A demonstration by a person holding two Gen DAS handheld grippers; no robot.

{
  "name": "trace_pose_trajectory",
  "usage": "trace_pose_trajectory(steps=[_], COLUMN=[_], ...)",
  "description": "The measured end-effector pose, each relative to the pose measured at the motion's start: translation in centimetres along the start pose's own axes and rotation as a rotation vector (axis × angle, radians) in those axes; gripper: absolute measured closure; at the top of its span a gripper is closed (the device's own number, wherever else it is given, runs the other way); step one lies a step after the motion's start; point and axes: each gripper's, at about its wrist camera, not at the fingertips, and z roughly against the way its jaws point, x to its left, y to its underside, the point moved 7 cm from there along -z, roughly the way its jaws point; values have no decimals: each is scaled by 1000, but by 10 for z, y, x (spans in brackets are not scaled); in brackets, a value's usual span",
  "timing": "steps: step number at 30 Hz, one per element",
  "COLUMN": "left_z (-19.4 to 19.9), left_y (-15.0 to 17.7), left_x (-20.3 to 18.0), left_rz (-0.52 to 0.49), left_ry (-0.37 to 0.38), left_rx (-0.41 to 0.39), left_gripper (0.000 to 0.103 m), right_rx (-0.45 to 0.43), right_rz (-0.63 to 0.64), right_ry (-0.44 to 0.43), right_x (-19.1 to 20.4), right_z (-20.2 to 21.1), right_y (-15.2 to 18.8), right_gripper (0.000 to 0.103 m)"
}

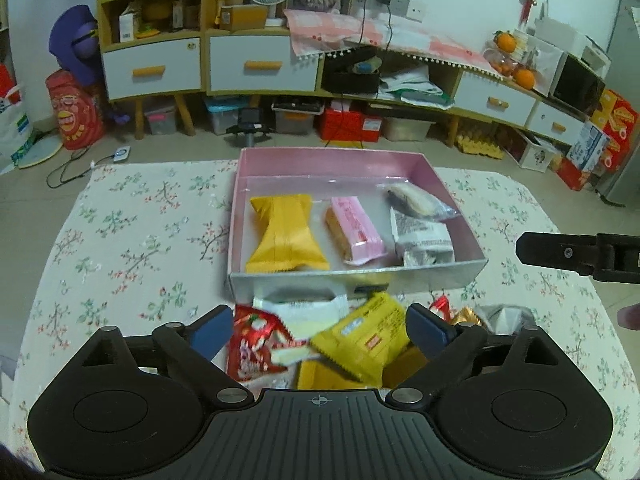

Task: Organize snacks
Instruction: 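Move both tools back toward the remaining snack pile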

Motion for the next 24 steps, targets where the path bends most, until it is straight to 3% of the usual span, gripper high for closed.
trace_pose_trajectory(steps=[14,19,24], left_z=[0,-2,0], left_y=[36,51,58], left_x=[31,47,63], left_rz=[21,30,31], left_ry=[-19,-52,-64], left_rx=[54,115,125], left_gripper=[8,8,8], right_rx=[37,52,66], right_rz=[33,89,169], right_ry=[-31,-42,-66], right_x=[14,27,41], right_z=[-4,-7,-11], right_y=[40,49,61], right_gripper=[29,29,29])
